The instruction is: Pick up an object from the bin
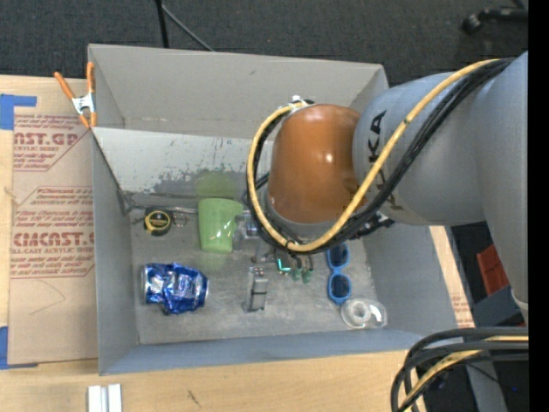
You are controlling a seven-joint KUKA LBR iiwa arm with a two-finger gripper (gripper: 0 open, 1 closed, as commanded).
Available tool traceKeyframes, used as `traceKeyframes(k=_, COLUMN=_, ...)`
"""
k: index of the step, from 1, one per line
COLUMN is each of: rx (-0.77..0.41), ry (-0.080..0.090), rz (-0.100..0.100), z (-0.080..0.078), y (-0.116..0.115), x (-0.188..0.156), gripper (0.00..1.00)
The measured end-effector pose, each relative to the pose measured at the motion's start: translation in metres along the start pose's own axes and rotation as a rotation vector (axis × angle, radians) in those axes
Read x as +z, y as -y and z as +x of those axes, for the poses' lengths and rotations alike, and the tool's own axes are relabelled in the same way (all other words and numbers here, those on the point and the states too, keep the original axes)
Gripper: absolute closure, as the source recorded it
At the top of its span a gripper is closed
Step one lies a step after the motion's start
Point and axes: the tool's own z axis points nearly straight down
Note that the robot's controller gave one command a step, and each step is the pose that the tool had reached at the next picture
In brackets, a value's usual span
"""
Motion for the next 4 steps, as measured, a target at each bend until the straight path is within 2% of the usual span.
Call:
traceKeyframes(k=1, rx=0.075, ry=0.001, rz=-0.001, z=-0.006, y=-0.075, x=0.106, gripper=0.00)
traceKeyframes(k=2, rx=0.201, ry=0.006, rz=-0.002, z=0.018, y=-0.080, x=0.071, gripper=0.00)
traceKeyframes(k=3, rx=0.417, ry=0.007, rz=-0.002, z=0.027, y=-0.099, x=0.062, gripper=0.00)
traceKeyframes(k=4, rx=0.470, ry=0.003, rz=0.000, z=0.026, y=-0.110, x=0.104, gripper=0.00)
